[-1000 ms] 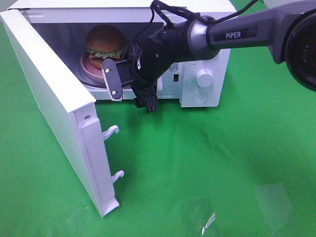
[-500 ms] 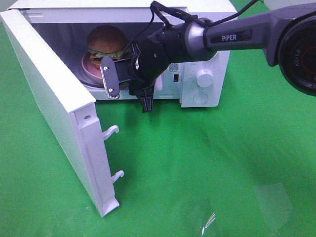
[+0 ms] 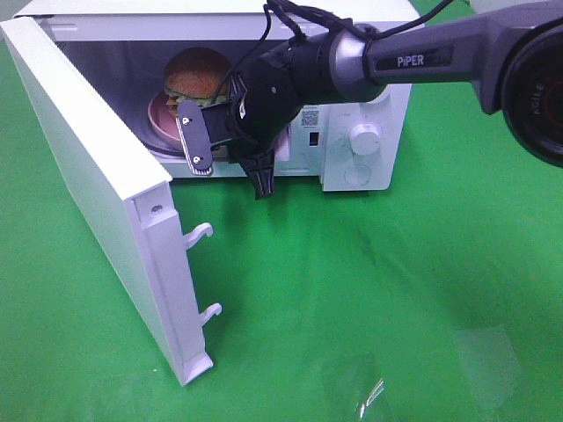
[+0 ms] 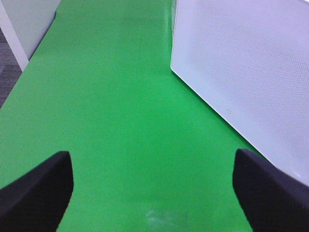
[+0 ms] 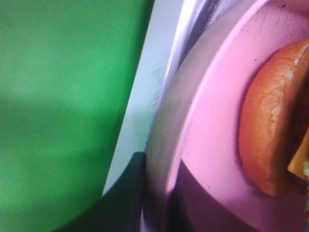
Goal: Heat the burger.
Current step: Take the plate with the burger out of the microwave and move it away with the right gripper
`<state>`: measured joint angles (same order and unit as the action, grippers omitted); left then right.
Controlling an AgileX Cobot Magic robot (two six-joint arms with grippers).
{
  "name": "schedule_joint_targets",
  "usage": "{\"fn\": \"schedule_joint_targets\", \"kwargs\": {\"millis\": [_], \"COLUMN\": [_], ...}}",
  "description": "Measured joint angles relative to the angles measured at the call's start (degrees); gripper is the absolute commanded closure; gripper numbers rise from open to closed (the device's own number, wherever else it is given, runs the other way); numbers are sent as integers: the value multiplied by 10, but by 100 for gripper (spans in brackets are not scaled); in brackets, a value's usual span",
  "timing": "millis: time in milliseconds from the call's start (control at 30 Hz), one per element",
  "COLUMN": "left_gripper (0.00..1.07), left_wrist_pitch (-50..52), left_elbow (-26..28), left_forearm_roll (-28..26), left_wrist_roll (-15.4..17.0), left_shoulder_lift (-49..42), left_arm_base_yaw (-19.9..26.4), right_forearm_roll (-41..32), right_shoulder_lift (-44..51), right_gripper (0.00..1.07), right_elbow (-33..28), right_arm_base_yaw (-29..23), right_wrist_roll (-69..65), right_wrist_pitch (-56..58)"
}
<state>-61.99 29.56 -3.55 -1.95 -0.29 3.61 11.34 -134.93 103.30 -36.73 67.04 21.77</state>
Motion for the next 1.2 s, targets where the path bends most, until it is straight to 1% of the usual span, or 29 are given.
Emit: {"fn": "schedule_joint_targets", "kwargs": {"millis": [100, 267, 367, 467, 500, 567, 600, 633, 667, 900, 1100, 1200], "left_gripper": [25, 25, 25, 25, 25, 25, 25, 25, 25, 25, 25, 25], "left_wrist_pitch": [0, 0, 0, 0, 0, 0, 0, 0, 0, 0, 0, 0], "left_elbow": [0, 0, 0, 0, 0, 0, 0, 0, 0, 0, 0, 0], "left_forearm_roll": [0, 0, 0, 0, 0, 0, 0, 0, 0, 0, 0, 0], "left_wrist_roll": [0, 0, 0, 0, 0, 0, 0, 0, 0, 0, 0, 0], "left_shoulder_lift": [0, 0, 0, 0, 0, 0, 0, 0, 0, 0, 0, 0], "left_arm_base_yaw": [0, 0, 0, 0, 0, 0, 0, 0, 0, 0, 0, 0], "right_forearm_roll": [-18, -25, -20, -17, -13, -10, -7, -7, 0, 13, 27, 28], "right_shoulder_lift": [8, 20, 34, 38, 52, 57, 67, 67, 76, 95, 129, 133], "right_gripper": [107, 107, 107, 107, 107, 107, 107, 107, 107, 107, 107, 107], "right_elbow": [0, -7, -34, -44, -70, -77, -95, -95, -110, -136, -176, -182], "right_arm_base_yaw": [-1, -2, -3, -3, -3, -3, -4, -4, -4, -7, -13, -14], "right_wrist_roll": [21, 29, 36, 36, 36, 36, 36, 36, 37, 42, 43, 43], "right_wrist_pitch": [14, 28, 23, 18, -1, -7, -20, -20, -26, -35, -49, -52]}}
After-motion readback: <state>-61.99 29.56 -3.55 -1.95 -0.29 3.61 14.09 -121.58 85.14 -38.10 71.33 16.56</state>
